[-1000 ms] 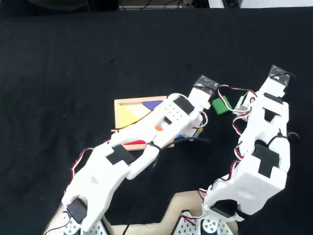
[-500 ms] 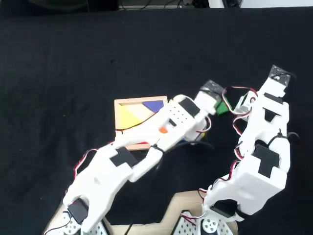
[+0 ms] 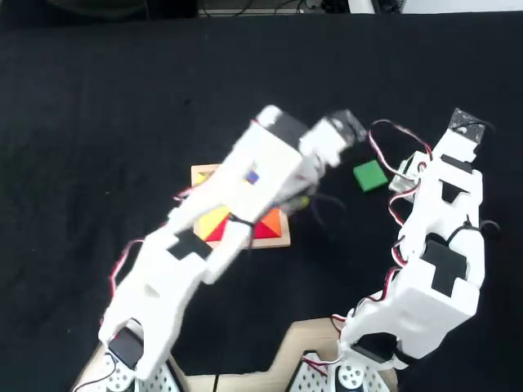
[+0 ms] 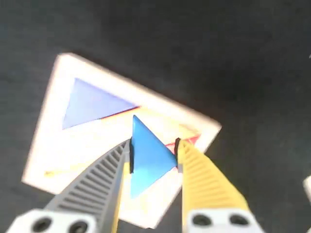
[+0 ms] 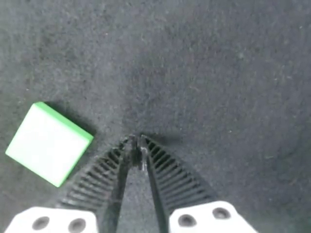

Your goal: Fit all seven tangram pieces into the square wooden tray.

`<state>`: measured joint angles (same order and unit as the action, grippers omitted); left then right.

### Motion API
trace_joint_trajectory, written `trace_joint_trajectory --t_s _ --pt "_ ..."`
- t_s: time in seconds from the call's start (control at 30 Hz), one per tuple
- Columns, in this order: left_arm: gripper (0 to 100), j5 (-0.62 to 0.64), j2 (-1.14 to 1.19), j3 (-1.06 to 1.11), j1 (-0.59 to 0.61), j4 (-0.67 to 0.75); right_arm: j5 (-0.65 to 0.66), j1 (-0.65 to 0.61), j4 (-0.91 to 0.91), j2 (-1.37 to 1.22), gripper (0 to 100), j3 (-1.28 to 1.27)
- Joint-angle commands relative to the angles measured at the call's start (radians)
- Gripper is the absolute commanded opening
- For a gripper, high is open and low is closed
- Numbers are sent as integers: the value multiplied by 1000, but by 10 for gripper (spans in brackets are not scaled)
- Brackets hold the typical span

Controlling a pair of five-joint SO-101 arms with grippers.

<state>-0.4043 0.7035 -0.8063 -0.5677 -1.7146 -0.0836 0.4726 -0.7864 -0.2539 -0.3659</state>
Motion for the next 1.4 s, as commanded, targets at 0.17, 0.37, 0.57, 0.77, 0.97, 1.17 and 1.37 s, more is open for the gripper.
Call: trace_joint_trajectory --t_s 0.17,0.37,0.57,0.77,0.97,1.17,1.37 --pt "132 -264 -112 -53 223 -46 -9 -6 -3 4 11 53" --pt "102 -342 -103 15 275 -43 -9 -8 -2 4 11 53" --pt "91 -509 -101 84 277 -41 -9 -11 -2 4 11 53" --pt "135 -669 -60 110 278 31 -9 -12 -2 4 11 53" --pt "138 -686 21 101 269 92 -9 -12 0 4 11 53" --pt "137 -647 37 104 285 121 -9 -14 0 4 11 54" --pt "139 -641 38 110 282 141 -9 -14 0 4 11 54"
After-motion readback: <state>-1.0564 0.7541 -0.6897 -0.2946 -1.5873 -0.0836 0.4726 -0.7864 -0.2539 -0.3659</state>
